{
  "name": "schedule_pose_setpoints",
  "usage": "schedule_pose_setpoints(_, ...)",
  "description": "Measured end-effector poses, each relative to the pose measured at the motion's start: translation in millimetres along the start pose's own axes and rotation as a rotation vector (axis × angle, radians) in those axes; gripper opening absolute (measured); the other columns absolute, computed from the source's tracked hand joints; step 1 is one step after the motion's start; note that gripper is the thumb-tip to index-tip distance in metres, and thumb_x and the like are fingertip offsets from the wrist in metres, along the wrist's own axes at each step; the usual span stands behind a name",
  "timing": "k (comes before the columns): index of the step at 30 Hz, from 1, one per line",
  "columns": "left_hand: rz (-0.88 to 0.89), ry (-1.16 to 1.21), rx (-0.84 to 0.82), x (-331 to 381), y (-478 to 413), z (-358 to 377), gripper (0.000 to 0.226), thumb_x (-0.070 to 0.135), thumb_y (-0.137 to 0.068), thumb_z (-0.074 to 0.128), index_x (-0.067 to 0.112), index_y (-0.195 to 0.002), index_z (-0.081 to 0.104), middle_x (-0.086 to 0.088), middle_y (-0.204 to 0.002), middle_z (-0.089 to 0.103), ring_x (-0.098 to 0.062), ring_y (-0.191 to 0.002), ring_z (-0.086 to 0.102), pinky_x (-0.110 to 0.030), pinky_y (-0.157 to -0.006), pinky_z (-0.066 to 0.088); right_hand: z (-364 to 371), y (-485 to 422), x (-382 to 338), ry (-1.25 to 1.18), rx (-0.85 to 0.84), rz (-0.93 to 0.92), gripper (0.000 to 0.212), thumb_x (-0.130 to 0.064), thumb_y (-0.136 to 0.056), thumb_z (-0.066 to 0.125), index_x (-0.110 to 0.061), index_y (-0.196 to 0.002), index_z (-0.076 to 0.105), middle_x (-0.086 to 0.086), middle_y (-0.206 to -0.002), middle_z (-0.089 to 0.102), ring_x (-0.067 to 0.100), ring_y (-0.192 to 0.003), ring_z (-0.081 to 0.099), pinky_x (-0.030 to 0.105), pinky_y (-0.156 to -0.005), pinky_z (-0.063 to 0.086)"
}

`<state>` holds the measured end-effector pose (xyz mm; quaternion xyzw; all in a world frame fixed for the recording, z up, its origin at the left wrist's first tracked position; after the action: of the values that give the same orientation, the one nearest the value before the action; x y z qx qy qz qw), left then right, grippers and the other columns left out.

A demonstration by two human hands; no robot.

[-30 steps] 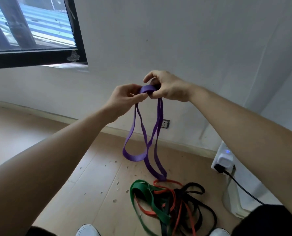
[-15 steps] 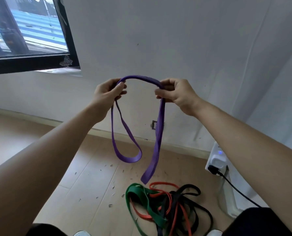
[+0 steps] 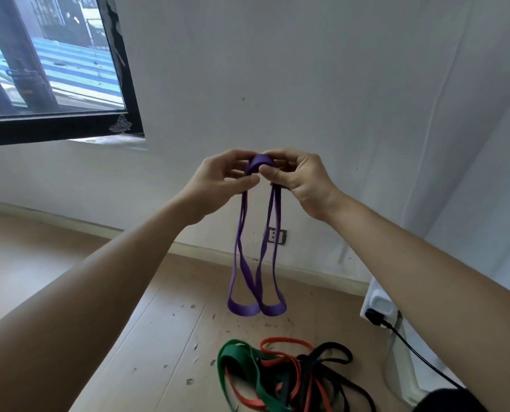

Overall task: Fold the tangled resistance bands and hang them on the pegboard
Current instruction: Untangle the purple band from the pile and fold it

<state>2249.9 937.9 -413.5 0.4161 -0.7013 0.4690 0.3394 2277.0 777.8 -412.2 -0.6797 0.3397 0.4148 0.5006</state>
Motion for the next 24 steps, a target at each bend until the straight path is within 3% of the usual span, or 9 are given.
schedule_pose_setpoints(7,-0.022,-0.122,-0.038,9,-1,6,0.034,0.023,-0.087,0.078,0.013,-0.119,0.070,-0.006,-0.098,0.074,-0.020,-0.089,0.073,-0.031,-0.069,0.063,4,3,6,-0.100,-0.050,0.032,0.046,-0.025,-0.073,0.081,-0.008,-0.114,0.072,0.016,-0.099,0.071,0.028,-0.092,0.068,0.044,-0.096,0.057)
schedule_pose_setpoints(12,-0.126,0.087,0.074,-1,-2,-5,0.024,0.016,-0.091,0.074,0.007,-0.114,0.071,-0.011,-0.099,0.071,-0.021,-0.090,0.072,-0.041,-0.076,0.064,-4,12,29,-0.094,-0.077,0.197,0.064,-0.049,-0.082,0.074,-0.017,-0.135,0.058,-0.001,-0.116,0.073,0.018,-0.111,0.069,0.044,-0.101,0.051)
schedule_pose_setpoints(17,-0.174,0.295,0.249,-3,-4,-19,0.021,0.014,-0.092,0.074,0.002,-0.109,0.071,-0.007,-0.091,0.069,-0.019,-0.085,0.070,-0.039,-0.072,0.064,9,40,53,0.014,0.036,0.214,0.083,-0.041,-0.071,0.089,-0.020,-0.142,0.051,0.002,-0.123,0.062,0.021,-0.111,0.066,0.031,-0.087,0.057)
schedule_pose_setpoints(20,-0.191,0.391,0.329,-4,-3,-23,0.025,0.013,-0.091,0.075,0.000,-0.111,0.068,-0.008,-0.091,0.068,-0.019,-0.083,0.069,-0.040,-0.073,0.064,29,56,66,0.129,0.110,0.168,0.076,-0.039,-0.069,0.090,-0.020,-0.132,0.052,-0.003,-0.114,0.063,0.016,-0.103,0.066,0.032,-0.086,0.060)
schedule_pose_setpoints(24,-0.193,0.499,0.347,-5,0,-25,0.029,0.011,-0.090,0.075,-0.003,-0.114,0.065,-0.006,-0.087,0.069,-0.023,-0.083,0.069,-0.045,-0.077,0.063,47,57,85,0.320,0.146,0.102,0.057,-0.036,-0.074,0.089,-0.021,-0.117,0.055,-0.011,-0.105,0.065,0.007,-0.093,0.065,0.022,-0.081,0.058)
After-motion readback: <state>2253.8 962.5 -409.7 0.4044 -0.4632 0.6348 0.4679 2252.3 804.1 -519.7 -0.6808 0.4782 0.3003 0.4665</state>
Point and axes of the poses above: each hand's wrist, its own y-axis away from the middle knuckle, its own z-axis out of the palm, x = y × z, the point moved 8 cm from there along -y, towards the middle knuckle
